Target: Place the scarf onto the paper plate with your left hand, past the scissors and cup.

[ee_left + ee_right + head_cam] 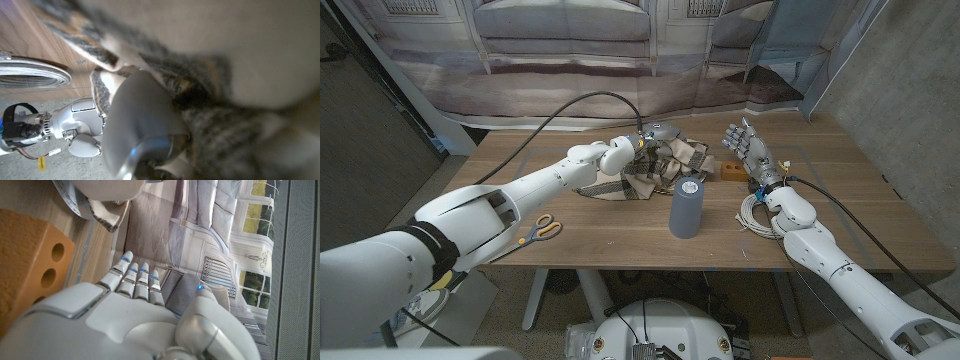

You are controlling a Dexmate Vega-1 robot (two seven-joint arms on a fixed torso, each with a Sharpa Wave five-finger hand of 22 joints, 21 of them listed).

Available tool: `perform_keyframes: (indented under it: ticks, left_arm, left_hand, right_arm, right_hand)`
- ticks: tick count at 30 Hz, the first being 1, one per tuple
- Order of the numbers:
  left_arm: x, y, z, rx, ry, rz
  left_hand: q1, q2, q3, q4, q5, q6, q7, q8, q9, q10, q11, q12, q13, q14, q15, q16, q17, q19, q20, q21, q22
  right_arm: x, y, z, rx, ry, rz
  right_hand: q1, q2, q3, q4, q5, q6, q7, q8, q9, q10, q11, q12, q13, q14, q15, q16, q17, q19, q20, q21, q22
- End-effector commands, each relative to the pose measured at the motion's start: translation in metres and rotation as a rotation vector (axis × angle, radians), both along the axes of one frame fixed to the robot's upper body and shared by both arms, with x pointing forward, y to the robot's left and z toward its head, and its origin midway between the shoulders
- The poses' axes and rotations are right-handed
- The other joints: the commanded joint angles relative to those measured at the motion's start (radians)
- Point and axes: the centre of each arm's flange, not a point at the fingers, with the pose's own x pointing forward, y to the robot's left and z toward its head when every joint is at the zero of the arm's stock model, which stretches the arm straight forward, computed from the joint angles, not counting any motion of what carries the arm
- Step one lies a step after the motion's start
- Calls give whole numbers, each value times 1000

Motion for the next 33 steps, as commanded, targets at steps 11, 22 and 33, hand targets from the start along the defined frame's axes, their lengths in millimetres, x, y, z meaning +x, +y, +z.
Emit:
perform_keyframes:
  ticks: [11, 22, 33]
  left_arm:
    - [5, 4, -6, -6, 32, 5]
    - [0, 8, -6, -14, 5, 29]
    - [-4, 13, -9, -20, -3, 32]
  left_hand:
    - [-25, 17, 2, 20, 1, 19, 7, -6, 2, 7, 0, -12, 0, 28, -107, -19, -20, -12, -21, -1, -1]
    - [-134, -30, -29, 66, 0, 13, -41, -12, 4, -4, -31, -60, -42, -27, -103, -85, -146, -68, 38, -33, -2]
    - [-163, -37, -35, 79, 1, 12, -53, -11, 5, -15, -31, -80, -59, -62, -101, -85, -193, -99, 52, -54, -3]
  right_arm:
    - [4, 2, -2, 0, 12, 3]
    - [4, 3, -1, -9, 12, 7]
    - [3, 6, -2, -12, 13, 9]
  right_hand:
    - [5, 8, -5, 0, -2, 7, 1, -1, 2, 8, -3, -4, 1, 12, 0, 1, 3, 13, 1, -2, 1]
    - [5, 9, -5, 0, -2, 6, 1, -1, 2, 8, -2, -4, 1, 11, -2, 0, 3, 11, 2, -3, 1]
    - [5, 8, -6, -1, -2, 7, -1, -1, 2, 7, -3, -4, 1, 12, 0, 0, 3, 11, 3, -4, 1]
